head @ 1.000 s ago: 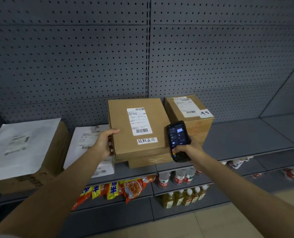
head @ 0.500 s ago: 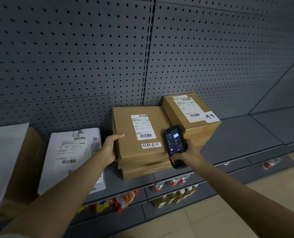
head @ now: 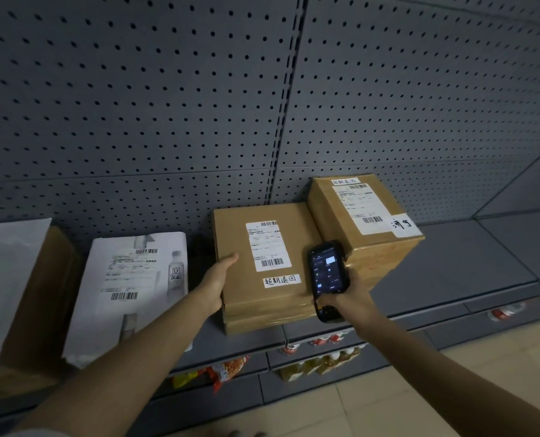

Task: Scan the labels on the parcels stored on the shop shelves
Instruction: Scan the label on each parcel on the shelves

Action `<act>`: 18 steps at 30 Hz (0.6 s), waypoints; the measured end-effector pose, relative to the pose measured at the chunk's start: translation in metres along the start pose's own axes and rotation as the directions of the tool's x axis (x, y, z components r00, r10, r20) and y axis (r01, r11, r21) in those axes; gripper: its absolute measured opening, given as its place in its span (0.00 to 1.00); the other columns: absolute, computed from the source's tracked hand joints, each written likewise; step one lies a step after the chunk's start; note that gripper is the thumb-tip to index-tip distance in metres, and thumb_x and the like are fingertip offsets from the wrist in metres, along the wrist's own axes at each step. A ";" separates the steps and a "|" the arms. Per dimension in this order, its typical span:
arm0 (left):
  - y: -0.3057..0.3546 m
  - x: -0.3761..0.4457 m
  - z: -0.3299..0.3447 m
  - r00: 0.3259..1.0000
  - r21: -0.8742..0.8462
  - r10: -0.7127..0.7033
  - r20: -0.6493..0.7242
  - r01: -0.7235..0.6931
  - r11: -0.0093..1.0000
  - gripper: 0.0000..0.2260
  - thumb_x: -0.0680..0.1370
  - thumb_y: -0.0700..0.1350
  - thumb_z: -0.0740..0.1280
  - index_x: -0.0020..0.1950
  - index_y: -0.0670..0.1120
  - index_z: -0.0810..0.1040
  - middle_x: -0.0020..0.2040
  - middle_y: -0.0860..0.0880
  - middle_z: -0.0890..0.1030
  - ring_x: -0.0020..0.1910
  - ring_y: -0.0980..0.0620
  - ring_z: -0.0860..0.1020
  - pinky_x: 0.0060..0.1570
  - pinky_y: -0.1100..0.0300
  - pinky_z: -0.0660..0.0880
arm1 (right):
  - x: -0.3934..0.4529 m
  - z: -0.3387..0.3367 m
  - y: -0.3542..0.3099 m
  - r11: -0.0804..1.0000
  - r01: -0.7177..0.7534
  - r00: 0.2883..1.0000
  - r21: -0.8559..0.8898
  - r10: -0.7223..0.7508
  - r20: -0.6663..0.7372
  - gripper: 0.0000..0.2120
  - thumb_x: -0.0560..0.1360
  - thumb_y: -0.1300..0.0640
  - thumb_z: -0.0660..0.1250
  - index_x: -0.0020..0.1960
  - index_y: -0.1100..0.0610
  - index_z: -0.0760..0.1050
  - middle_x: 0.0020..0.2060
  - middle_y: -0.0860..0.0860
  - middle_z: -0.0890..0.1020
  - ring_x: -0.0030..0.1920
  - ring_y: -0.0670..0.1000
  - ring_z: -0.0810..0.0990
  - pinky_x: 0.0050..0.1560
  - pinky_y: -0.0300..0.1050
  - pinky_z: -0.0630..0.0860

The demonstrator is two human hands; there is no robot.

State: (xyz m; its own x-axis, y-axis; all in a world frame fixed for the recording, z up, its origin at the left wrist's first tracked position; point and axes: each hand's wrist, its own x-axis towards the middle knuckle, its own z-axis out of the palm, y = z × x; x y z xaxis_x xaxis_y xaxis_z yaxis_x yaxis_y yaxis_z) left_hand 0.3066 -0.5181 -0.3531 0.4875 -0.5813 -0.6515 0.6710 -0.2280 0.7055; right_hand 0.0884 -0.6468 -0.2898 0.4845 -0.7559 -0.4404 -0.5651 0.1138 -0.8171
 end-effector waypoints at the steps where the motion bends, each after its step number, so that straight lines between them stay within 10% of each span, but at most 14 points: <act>1: 0.001 0.000 0.001 1.000 0.009 0.001 -0.007 -0.001 1.000 0.20 0.77 0.57 0.66 0.62 0.46 0.78 0.56 0.42 0.82 0.56 0.41 0.80 0.62 0.44 0.74 | 0.000 0.002 0.000 1.000 0.009 1.000 0.003 -0.009 -0.007 0.30 0.65 0.69 0.74 0.60 0.54 0.64 0.48 0.49 0.77 0.46 0.45 0.76 0.39 0.40 0.72; 12: 0.006 -0.002 0.003 0.999 0.055 0.012 -0.029 -0.011 0.998 0.14 0.77 0.58 0.66 0.55 0.49 0.78 0.52 0.44 0.82 0.51 0.44 0.79 0.47 0.52 0.76 | 0.006 0.023 -0.005 0.998 -0.044 0.992 0.046 0.049 -0.119 0.39 0.52 0.56 0.74 0.62 0.55 0.68 0.57 0.56 0.74 0.53 0.57 0.77 0.52 0.56 0.79; 18: 0.010 -0.009 -0.001 0.993 0.097 0.083 -0.079 -0.075 0.992 0.09 0.79 0.51 0.65 0.54 0.47 0.78 0.57 0.43 0.80 0.54 0.45 0.78 0.62 0.48 0.72 | 0.004 0.022 -0.016 0.996 0.006 0.997 0.088 0.001 -0.077 0.32 0.61 0.65 0.76 0.63 0.56 0.69 0.55 0.55 0.79 0.50 0.53 0.78 0.44 0.46 0.76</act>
State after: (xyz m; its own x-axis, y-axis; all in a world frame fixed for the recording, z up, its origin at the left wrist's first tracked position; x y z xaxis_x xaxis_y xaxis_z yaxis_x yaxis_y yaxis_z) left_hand 0.3099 -0.5142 -0.3403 0.5838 -0.5350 -0.6107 0.5752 -0.2583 0.7761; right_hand 0.1137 -0.6374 -0.2863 0.4311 -0.8032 -0.4112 -0.5014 0.1656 -0.8492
